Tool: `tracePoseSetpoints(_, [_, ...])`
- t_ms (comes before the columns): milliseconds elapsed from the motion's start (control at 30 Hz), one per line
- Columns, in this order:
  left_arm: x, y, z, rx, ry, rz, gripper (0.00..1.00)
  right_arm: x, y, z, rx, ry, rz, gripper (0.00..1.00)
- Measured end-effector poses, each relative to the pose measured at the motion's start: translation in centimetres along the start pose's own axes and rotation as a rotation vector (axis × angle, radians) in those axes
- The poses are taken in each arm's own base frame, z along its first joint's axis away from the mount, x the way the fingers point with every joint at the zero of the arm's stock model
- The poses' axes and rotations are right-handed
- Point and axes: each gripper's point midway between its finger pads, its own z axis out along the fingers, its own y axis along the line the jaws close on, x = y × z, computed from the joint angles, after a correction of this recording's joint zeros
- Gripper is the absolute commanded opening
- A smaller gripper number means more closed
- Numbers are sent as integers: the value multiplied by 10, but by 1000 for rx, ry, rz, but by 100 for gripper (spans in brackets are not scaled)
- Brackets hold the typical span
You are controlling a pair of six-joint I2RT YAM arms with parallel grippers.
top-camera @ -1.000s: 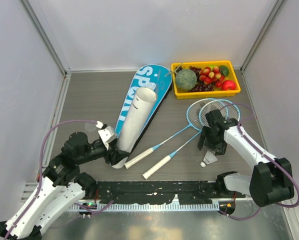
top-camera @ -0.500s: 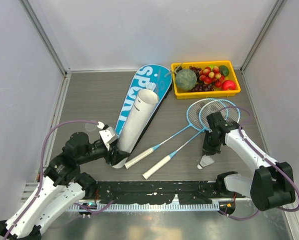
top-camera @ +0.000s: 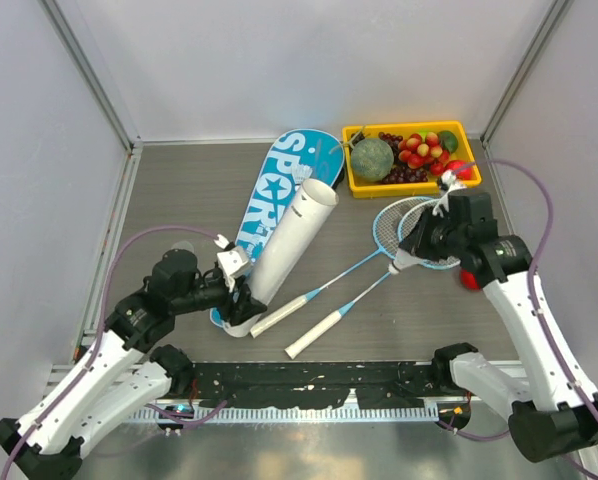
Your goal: Pack up the badminton gear
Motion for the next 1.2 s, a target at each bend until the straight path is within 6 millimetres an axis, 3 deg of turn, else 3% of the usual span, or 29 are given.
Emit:
tracePoseSetpoints(100, [-1,2,5,7,26,-7,26,-49,37,-33,-131,-189,-74,5])
tracePoseSetpoints(200, [2,5,11,8,57,-13,26,-82,68,-62,-259,-341,-148,5])
tracePoseSetpoints(400, [3,14,13,-14,113,13,26,-128,128,-107,-494,-526,-299,5])
tracePoseSetpoints(533, [2,21,17,-26,136,45,26,-144,157,-131,-601,-604,-378,5])
tracePoseSetpoints(700, [7,23,17,-31,159,64,26,-154,187,-168,-707,-676,-458,5])
tracePoseSetpoints(867, [7,24,17,-32,161,78,26,-144,209,-193,-804,-691,-510,5])
tracePoseSetpoints(1033, [5,23,16,-28,152,97,25,-121,225,-190,-885,-619,-517,5])
tracePoseSetpoints(1200, [-2,21,11,-29,115,119,25,-99,232,-176,-921,-531,-505,5])
